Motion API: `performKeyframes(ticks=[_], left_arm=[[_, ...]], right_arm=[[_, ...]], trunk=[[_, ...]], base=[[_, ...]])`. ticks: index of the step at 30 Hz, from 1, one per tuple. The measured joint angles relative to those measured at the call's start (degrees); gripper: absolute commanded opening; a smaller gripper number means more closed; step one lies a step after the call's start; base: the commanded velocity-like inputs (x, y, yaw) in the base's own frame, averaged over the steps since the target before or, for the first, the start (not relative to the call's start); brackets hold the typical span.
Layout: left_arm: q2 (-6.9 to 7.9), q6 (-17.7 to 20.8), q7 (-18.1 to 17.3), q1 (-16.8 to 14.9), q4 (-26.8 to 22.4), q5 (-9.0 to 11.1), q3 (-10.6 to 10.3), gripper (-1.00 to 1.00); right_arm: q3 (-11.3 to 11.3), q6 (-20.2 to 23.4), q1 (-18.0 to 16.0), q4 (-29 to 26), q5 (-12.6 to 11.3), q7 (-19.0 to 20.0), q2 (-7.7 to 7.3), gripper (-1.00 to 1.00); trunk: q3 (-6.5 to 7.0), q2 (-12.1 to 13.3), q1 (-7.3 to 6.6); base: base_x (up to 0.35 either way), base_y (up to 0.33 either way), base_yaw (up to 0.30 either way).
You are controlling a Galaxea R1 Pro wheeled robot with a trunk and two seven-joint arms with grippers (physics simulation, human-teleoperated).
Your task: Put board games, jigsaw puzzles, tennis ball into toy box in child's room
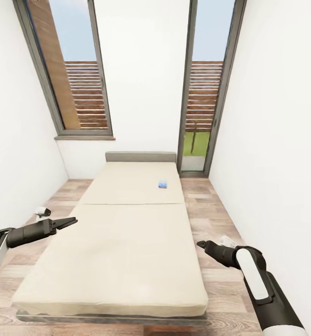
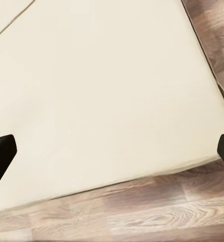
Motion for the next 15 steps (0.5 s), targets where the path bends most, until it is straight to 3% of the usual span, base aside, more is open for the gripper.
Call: performKeyframes(ticks=[9,15], left_arm=[[0.0,0.0,0.0,-0.02,-0.01,-0.01,0.01,1.0],[0.0,0.0,0.0,-0.01,0.0,0.01,-0.03,1.0]], right_arm=[[0.07,0.07,0.0,0.0,-0.02,0.03,0.05,1.0],[0.11,0.09,0.0,0.0,-0.01,0.03,0.05,1.0]], trunk=[[0.25,0.0,0.0],[0.42,0.0,0.0]], base=[[0.103,-0.153,0.27],[0.1,-0.246,0.272]])
